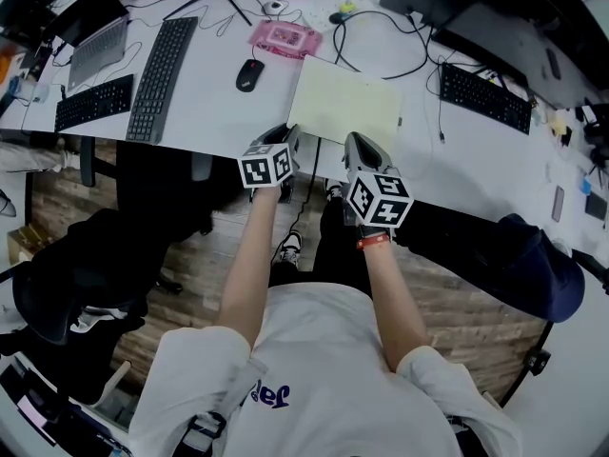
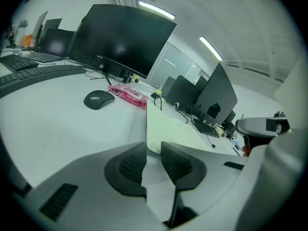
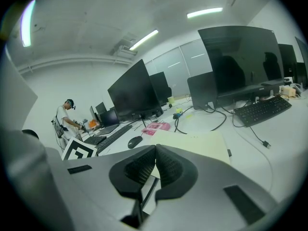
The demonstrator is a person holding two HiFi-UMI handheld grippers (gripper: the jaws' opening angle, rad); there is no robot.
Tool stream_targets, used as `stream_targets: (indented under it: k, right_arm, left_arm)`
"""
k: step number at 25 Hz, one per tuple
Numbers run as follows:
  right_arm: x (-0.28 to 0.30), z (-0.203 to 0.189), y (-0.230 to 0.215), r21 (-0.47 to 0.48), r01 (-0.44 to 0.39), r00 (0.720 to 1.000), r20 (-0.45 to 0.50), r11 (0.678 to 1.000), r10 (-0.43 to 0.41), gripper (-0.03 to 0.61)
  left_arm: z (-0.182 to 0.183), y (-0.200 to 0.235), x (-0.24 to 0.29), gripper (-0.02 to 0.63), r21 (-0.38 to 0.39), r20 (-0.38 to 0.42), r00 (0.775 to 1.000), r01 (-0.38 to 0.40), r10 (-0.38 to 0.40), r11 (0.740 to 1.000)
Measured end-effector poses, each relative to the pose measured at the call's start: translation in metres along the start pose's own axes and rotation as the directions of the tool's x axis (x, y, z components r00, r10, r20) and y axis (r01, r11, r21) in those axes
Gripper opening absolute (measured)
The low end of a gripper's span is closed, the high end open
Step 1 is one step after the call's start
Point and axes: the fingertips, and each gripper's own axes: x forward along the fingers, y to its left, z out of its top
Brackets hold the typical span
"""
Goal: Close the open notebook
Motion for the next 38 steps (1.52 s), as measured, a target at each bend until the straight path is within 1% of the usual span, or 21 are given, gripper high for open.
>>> stream_targets:
  k: [9,12,22,38]
  right_arm:
    - [-0.006,0.001,0.002,0.009,0.003,1.0,0.002,1.0,-0.003,0.014]
    - [-0.008,0.003,-0.001,0.013,0.007,1.0,0.006,1.0,-0.007,0.014]
    - [-0.014,0.009,-0.015,0.03,0.027,0.999,0.028,0.999,-0.028,0.014]
    - [-0.027,0.022,-0.017,0.037,0.033,0.997,0.061,0.999,-0.036,0.014]
  left_arm:
    - [0.003,-0.006,-0.004,0.1,0.027,-0.007,1.0,0.005,-0.005,1.0]
    - [0.004,-0.007,-0.006,0.097,0.038,-0.008,1.0,-0.004,0.004,0.999]
    - [0.01,-0.017,-0.01,0.09,0.089,-0.004,1.0,-0.007,0.008,0.996]
    - [0.021,-0.041,-0.02,0.078,0.161,0.011,1.0,-0.003,0.002,0.987]
